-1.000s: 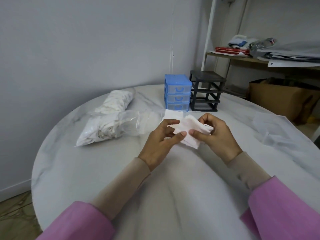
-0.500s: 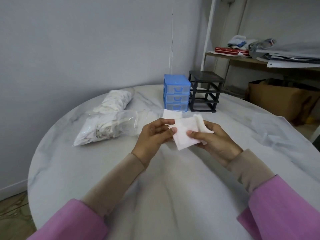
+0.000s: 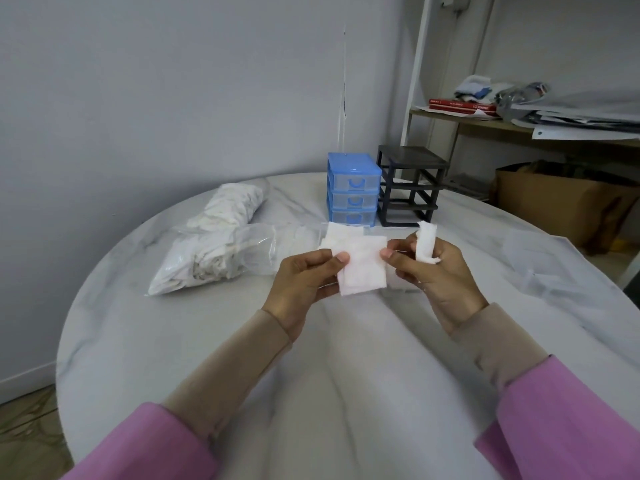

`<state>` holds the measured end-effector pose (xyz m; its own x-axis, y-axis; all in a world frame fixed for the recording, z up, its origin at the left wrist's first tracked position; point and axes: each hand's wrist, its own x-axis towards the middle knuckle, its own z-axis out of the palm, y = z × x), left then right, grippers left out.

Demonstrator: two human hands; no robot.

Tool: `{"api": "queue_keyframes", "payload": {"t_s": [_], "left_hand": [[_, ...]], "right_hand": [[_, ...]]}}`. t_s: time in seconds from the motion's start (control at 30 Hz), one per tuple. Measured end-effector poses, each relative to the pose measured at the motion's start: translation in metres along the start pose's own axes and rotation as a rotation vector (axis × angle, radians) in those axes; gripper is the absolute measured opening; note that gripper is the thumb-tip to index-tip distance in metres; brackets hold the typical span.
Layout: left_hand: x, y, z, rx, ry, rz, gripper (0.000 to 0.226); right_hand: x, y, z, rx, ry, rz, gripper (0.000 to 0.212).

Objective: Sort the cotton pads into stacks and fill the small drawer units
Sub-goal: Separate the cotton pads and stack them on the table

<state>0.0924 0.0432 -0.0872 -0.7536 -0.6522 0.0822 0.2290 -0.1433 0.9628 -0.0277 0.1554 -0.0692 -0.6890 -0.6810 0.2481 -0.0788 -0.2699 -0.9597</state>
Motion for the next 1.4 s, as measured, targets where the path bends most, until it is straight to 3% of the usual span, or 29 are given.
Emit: {"api": "queue_keyframes", "payload": {"t_s": [0.3,0.53,0.73,1.07,1.4], "left_hand": [[-0.001,0.001,-0.001,-0.080,-0.035,-0.096,0.012],[-0.001,0.000,-0.004,-0.029,0.038,-0.091,0.010],[-0.003,0.001,0.000,0.034,0.023,-0.072,0.015],[-0.004,0.003,0.005,0.004,-0.044,-0.093,0.022],[-0.003,0.005,0.006,-0.016,-0.027,-0.088,0.021]], "right_hand": [[0.000,0.001,-0.001,-0.027,0.044,-0.090,0.019],[0.001,-0.003,-0.002,0.143,-0.011,-0.012,0.005],[-0.006,0.001,0.009,0.030,-0.124,-0.061,0.005],[0.000,0.012,0.003,-0.126,0.019,-0.133,0.008],[-0.001,0.012,0.002,-0.257,-0.001,-0.207,0.009]]}}
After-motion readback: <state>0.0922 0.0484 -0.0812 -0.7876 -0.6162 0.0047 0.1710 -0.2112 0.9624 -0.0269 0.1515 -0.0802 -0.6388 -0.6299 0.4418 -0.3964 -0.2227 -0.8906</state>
